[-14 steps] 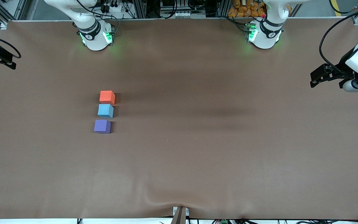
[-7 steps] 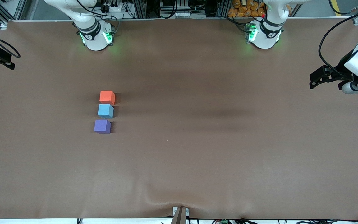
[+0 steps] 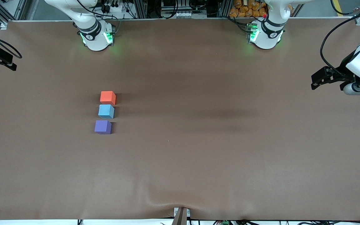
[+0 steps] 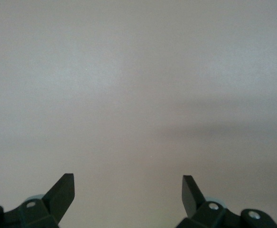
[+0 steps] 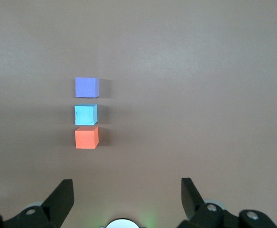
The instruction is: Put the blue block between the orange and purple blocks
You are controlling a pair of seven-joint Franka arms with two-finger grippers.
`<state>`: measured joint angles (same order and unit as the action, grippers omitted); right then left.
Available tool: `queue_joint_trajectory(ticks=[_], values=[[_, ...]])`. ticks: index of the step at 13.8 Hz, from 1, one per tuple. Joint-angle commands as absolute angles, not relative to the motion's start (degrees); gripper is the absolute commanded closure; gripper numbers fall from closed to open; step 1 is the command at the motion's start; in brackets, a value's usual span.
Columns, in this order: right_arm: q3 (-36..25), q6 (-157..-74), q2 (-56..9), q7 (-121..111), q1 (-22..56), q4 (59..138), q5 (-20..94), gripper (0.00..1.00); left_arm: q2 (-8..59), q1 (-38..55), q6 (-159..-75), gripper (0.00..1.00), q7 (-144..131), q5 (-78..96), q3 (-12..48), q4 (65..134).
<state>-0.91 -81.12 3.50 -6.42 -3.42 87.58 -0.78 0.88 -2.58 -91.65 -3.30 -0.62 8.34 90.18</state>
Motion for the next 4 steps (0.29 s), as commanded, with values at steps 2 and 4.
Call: queue_joint_trajectory(ticks=[2, 4], values=[[-0.4, -81.8, 5.2, -7.4, -4.7, 89.1, 0.4, 0.00, 1.1, -3.0, -92.0, 0.00, -3.7, -0.2, 8.6, 89.8], [-0.4, -81.8, 5.1, -7.5, -4.7, 89.0, 0.0, 0.00, 1.1, -3.1, -92.0, 0.00, -3.7, -0.2, 8.6, 89.8]])
